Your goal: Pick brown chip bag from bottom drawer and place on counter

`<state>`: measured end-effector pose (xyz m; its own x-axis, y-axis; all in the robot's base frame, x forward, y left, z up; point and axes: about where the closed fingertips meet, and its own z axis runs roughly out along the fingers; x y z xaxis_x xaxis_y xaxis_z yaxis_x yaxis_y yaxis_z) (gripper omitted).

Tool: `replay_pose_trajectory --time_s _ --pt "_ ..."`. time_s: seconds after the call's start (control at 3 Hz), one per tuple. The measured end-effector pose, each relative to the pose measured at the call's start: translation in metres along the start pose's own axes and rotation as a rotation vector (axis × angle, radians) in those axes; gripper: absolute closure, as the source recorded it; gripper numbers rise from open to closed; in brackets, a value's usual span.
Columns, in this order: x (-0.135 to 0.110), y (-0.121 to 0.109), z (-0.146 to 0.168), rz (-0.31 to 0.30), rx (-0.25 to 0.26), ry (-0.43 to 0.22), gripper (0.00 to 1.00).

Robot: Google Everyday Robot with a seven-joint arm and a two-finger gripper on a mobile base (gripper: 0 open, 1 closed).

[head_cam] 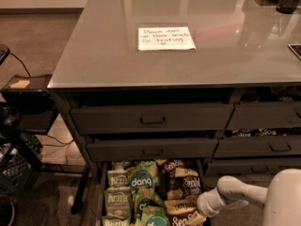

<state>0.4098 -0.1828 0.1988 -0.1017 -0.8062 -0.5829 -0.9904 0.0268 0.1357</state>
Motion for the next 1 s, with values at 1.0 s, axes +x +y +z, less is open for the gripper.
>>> replay_pose_trajectory --time_s 1.0 --pt "-0.044 0.013 -0.054 0.052 -0.029 -0.081 1.00"
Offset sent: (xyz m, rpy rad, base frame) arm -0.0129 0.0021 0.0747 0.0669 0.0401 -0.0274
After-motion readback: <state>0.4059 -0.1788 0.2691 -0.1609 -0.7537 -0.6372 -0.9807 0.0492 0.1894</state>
